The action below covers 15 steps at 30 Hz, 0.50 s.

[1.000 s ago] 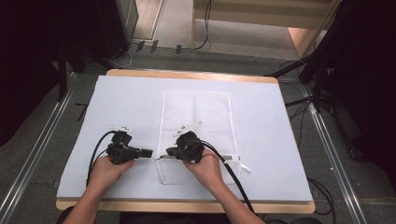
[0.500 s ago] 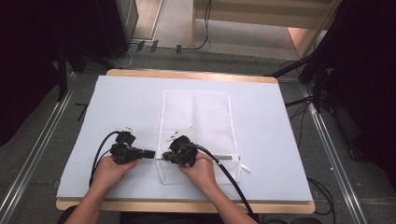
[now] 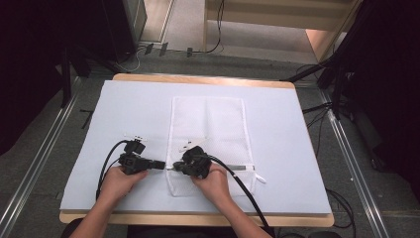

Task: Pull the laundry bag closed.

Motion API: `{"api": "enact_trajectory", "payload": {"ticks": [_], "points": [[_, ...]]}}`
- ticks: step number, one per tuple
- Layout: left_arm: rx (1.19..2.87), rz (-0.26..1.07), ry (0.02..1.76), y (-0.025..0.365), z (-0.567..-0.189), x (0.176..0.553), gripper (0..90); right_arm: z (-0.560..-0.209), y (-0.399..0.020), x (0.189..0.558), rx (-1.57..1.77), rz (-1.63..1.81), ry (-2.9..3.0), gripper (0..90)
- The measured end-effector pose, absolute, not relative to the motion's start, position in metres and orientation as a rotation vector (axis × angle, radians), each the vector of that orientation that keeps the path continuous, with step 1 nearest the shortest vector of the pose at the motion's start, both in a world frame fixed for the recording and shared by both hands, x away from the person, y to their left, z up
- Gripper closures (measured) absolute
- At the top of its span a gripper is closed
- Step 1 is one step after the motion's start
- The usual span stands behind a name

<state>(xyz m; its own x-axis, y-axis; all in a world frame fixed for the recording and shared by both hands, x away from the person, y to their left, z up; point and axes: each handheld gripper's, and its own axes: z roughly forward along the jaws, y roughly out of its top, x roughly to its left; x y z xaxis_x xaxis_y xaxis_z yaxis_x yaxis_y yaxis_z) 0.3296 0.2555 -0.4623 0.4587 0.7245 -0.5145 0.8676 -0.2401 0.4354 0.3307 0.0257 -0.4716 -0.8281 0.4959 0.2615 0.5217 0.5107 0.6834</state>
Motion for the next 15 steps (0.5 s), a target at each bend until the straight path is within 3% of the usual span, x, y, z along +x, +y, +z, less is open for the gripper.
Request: {"api": "enact_trajectory", "payload": {"ticks": [15], "points": [[2.041,-0.297,1.245,0.239,-0.457,0.327,90.0,-0.465,0.017,0.330,-0.946,-1.249,-2.677,90.0]]}}
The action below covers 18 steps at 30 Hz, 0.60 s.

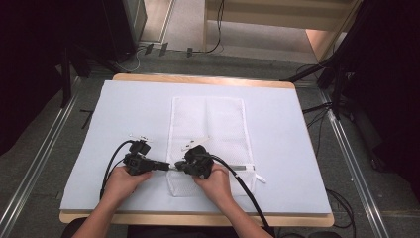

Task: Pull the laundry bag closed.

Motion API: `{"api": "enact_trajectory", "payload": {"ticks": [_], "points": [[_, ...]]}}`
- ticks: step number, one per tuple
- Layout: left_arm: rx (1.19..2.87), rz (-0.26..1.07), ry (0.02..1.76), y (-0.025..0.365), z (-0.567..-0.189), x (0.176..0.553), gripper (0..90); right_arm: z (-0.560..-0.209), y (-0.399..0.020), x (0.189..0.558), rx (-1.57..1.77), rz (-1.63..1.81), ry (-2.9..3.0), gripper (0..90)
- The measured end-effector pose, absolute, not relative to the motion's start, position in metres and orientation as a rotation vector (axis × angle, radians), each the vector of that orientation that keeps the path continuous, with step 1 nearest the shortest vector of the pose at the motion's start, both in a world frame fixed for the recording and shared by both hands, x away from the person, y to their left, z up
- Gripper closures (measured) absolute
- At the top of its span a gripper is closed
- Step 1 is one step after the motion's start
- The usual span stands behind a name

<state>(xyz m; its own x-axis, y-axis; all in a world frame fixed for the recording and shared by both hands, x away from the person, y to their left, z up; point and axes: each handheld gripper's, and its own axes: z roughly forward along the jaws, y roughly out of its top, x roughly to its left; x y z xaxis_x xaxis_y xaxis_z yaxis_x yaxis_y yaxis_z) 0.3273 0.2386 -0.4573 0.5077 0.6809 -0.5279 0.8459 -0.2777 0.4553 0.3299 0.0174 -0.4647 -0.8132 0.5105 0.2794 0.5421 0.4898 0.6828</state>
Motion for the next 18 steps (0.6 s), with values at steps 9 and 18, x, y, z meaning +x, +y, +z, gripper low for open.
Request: {"api": "enact_trajectory", "payload": {"ticks": [9,18], "points": [[2.072,-0.282,1.220,0.228,-0.456,0.329,90.0,-0.452,-0.011,0.331,-0.999,-1.260,-2.660,90.0],[2.030,-0.224,1.243,0.237,-0.450,0.338,90.0,-0.452,-0.007,0.338,-1.032,-1.191,-2.571,84.3]]}}
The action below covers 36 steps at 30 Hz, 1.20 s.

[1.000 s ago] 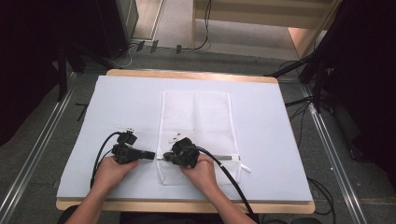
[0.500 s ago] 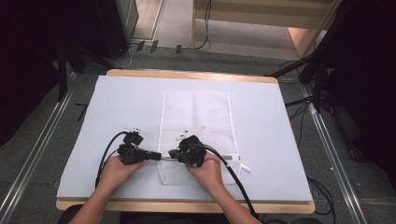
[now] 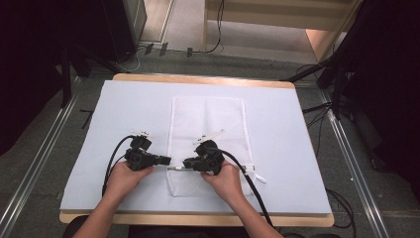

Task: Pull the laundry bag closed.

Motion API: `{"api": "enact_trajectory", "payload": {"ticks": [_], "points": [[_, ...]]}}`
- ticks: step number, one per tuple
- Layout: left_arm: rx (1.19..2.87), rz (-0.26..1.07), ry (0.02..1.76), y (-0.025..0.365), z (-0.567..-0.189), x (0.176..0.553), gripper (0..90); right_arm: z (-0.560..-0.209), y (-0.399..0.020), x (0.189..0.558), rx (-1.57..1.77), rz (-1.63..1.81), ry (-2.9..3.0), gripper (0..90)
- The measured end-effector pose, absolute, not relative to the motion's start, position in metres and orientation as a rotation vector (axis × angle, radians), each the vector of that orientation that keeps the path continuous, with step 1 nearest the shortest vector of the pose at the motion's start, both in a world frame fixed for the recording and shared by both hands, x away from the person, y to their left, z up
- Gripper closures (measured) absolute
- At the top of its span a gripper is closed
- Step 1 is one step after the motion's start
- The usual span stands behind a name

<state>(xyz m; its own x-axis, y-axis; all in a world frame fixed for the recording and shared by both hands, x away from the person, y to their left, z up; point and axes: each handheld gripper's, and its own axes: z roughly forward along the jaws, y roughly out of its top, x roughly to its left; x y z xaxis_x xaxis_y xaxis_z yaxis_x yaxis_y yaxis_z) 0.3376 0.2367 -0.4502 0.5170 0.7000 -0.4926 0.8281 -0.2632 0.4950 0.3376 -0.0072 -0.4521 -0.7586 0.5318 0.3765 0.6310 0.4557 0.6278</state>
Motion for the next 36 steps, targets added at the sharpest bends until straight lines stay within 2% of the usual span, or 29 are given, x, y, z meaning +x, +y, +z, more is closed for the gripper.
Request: {"api": "enact_trajectory", "payload": {"ticks": [12,19,20,27,36], "points": [[2.068,-0.269,1.256,0.232,-0.460,0.343,90.0,-0.467,0.012,0.337,-1.008,-1.157,-2.580,76.2],[2.048,-0.281,1.266,0.232,-0.462,0.342,90.0,-0.468,0.020,0.332,-0.951,-1.155,-2.635,76.9],[2.053,-0.283,1.261,0.233,-0.462,0.342,90.0,-0.468,0.020,0.332,-0.950,-1.158,-2.635,79.5],[2.050,-0.290,1.265,0.234,-0.462,0.342,90.0,-0.467,0.021,0.330,-0.903,-1.163,-2.675,82.9],[2.051,-0.322,1.267,0.234,-0.462,0.339,90.0,-0.464,0.021,0.329,-0.849,-1.161,-2.703,83.4]]}}
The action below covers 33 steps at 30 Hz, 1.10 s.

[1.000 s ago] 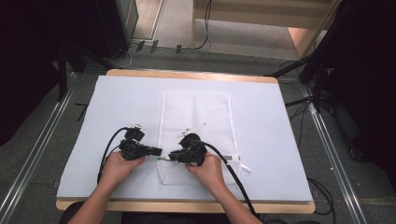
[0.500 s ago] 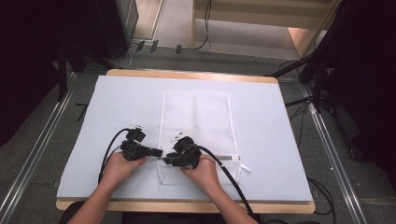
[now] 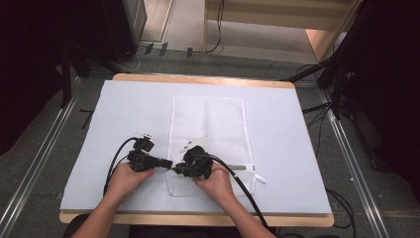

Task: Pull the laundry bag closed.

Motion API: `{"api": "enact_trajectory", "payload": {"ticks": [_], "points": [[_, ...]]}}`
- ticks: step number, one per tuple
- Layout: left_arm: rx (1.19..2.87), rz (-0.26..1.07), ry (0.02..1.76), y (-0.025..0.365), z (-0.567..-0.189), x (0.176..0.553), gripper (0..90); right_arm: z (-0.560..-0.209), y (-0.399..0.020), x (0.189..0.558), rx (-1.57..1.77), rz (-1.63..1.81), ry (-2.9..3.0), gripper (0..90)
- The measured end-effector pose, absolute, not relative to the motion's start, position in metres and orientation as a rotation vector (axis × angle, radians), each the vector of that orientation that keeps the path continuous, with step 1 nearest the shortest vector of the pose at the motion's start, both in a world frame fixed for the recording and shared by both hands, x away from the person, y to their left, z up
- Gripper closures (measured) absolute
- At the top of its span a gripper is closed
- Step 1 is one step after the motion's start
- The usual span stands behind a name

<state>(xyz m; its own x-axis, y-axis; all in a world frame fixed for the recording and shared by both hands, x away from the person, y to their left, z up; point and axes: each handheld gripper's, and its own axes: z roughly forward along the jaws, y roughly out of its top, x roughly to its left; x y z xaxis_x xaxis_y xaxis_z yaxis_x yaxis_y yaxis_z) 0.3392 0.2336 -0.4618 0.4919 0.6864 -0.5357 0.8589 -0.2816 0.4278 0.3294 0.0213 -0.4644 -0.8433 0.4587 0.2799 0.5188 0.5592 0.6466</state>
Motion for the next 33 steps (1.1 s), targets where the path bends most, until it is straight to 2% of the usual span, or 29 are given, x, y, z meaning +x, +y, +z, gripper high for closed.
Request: {"api": "enact_trajectory", "payload": {"ticks": [24,33], "points": [[2.094,-0.303,1.262,0.232,-0.460,0.335,90.0,-0.464,0.019,0.330,-0.789,-1.115,-2.738,83.7],[2.094,-0.301,1.259,0.232,-0.460,0.336,90.0,-0.461,0.005,0.333,-0.786,-1.100,-2.747,83.7]]}}
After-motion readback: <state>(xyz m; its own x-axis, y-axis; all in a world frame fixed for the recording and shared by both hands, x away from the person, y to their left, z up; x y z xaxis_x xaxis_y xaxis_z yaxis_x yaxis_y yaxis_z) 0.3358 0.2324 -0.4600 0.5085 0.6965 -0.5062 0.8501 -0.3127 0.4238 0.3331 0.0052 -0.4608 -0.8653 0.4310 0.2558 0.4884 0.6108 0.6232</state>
